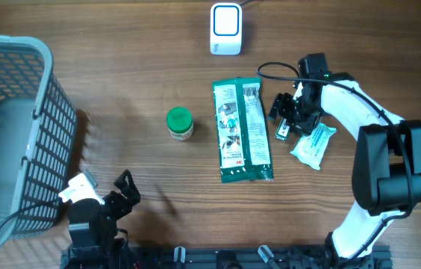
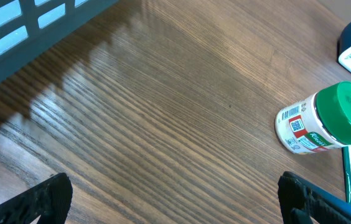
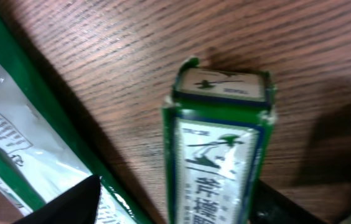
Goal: Scan the item barcode
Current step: 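Lower the right gripper onto the medicine box and grasp it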
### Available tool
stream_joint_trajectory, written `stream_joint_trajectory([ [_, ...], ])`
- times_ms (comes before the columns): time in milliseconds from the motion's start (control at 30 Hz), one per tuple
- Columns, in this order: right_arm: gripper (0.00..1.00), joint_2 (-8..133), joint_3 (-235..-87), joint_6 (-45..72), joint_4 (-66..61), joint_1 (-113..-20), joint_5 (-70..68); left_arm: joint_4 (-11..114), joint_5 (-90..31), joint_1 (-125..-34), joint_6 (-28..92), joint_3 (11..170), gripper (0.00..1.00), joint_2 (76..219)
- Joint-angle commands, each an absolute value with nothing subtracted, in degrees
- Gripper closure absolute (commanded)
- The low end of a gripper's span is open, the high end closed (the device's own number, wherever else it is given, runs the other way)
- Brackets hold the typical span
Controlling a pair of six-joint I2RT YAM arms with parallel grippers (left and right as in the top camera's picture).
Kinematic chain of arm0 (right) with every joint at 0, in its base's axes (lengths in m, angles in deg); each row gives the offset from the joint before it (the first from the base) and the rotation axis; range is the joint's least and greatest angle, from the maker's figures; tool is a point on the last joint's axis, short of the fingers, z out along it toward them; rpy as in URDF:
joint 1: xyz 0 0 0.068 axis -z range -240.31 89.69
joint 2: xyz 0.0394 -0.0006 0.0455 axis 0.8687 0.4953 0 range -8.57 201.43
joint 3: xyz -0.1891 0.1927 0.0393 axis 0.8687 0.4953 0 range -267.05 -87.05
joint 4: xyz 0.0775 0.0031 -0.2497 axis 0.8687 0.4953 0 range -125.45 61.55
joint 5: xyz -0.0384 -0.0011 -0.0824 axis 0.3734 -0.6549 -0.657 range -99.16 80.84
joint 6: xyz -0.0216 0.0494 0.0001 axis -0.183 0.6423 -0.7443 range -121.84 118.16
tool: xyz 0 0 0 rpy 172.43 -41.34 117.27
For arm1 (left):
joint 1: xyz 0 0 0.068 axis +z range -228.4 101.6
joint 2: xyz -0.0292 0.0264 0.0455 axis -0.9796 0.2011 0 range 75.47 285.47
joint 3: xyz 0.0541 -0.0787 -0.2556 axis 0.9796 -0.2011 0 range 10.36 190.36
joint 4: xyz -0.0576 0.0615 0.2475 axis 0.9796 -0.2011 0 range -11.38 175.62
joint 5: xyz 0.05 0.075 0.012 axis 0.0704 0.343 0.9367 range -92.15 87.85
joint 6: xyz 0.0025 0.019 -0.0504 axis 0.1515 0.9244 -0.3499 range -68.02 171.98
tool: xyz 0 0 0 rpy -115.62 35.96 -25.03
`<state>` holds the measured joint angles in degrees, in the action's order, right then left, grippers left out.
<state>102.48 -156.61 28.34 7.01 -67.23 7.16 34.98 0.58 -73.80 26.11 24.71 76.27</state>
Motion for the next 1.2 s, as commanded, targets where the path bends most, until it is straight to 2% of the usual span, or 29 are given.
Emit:
stream_joint_trajectory([
  [0, 0.05, 103.7, -154.9, 28.1, 7.9, -67.1, 6.4, 35.0, 0.7, -74.1, 25.8, 24.5, 0.0, 75.9],
  [33, 0.0, 103.7, -154.9, 28.0, 8.3, -67.1, 6.4, 35.0, 0.7, -74.1, 25.8, 24.5, 0.0, 75.9],
  [200, 0.0, 100.3, -155.9, 24.8, 12.2, -67.1, 8.7, 35.0, 0.7, -74.1, 25.8, 24.5, 0.0, 75.9],
  [333, 0.0, 97.2, -155.9, 28.8, 15.4, -67.1, 7.2, 35.0, 0.7, -74.1, 25.8, 24.5, 0.0, 75.9],
  [600, 0.01, 97.4, -150.2, 31.1, 10.5, -67.1, -1.2, 35.0, 0.7, -74.1, 25.8, 24.5, 0.0, 75.9],
  [667, 0.09, 97.4, -148.5, 31.2, 8.2, -67.1, -5.0, 35.0, 0.7, -74.1, 25.8, 24.5, 0.0, 75.9],
  [767, 0.4, 97.4, -147.8, 31.1, 6.9, -67.1, -7.9, 35.0, 0.7, -74.1, 25.8, 24.5, 0.0, 75.9],
  [833, 0.51, 97.4, -147.8, 31.1, 6.7, -67.1, -7.8, 35.0, 0.7, -74.1, 25.8, 24.5, 0.0, 75.9],
  [900, 0.6, 97.4, -147.8, 28.4, 6.1, -67.1, -5.1, 35.0, 0.7, -74.1, 25.8, 24.5, 0.0, 75.9],
  [1000, 0.64, 97.4, -148.1, 21.4, 3.6, -67.1, 0.4, 35.0, 0.7, -74.1, 25.8, 24.5, 0.0, 75.9],
  [1033, 0.63, 97.4, -148.4, 20.5, 3.5, -67.1, 0.4, 35.0, 0.7, -74.1, 25.8, 24.5, 0.0, 75.9],
  [1100, 0.48, 97.4, -148.4, 19.0, 3.4, -67.1, 0.4, 35.0, 0.7, -74.1, 25.8, 24.5, 0.0, 75.9],
  [1167, 0.13, 97.4, -149.4, 17.8, 4.5, -67.1, 0.4, 35.0, 0.7, -74.1, 25.8, 24.5, 0.0, 75.9],
])
